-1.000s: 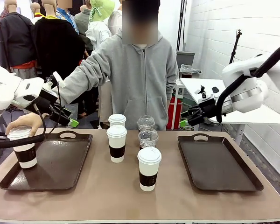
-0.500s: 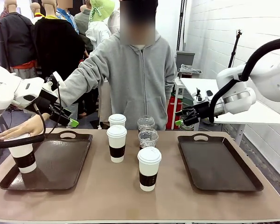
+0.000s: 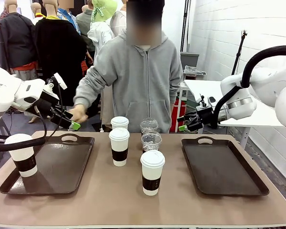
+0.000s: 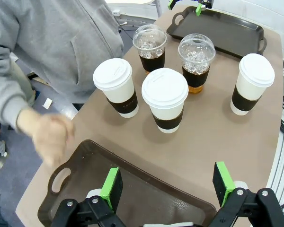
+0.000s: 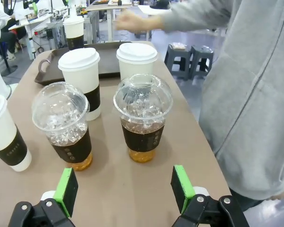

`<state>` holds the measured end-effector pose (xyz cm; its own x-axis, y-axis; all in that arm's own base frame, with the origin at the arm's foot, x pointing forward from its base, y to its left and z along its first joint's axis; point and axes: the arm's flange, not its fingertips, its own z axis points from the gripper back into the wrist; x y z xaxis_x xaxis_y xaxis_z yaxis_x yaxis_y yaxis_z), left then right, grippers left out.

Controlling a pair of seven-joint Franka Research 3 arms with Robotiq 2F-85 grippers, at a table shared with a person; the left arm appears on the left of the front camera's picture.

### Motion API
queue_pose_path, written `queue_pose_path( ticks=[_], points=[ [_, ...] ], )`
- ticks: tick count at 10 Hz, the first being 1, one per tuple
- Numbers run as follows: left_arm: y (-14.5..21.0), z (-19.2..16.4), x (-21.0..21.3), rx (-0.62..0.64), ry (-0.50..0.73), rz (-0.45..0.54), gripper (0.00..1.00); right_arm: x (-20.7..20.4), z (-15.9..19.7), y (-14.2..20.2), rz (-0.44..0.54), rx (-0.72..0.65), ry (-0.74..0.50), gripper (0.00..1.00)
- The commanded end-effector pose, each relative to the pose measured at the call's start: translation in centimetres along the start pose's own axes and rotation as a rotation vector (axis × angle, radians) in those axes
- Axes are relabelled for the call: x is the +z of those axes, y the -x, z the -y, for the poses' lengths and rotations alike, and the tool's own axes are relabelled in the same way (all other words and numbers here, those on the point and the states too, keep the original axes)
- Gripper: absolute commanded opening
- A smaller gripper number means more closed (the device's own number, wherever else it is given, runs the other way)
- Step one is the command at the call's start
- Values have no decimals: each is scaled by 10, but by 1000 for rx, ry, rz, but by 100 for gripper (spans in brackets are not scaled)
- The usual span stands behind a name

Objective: Distribute the coffee onto the tray.
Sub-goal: Pick up one iced Americano and place it on the right Handle tray.

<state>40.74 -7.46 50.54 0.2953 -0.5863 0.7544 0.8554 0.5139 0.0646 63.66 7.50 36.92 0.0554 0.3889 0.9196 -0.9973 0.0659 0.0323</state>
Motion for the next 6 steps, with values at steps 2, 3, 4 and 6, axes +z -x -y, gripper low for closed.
queue_pose_path(
  ticks=[2,3,4,6],
  points=[
    [2,-4,-2,-19,13,25,100,0,-5,-4,-2,8,1,100],
    [2,-4,-2,-19,13,25,100,0,-5,-4,-2,8,1,100],
    [2,-4,-2,-19,13,25,100,0,-5,-4,-2,8,1,100],
    [2,-4,-2,-19,13,25,100,-7,11,2,22,1,5,100]
  ],
)
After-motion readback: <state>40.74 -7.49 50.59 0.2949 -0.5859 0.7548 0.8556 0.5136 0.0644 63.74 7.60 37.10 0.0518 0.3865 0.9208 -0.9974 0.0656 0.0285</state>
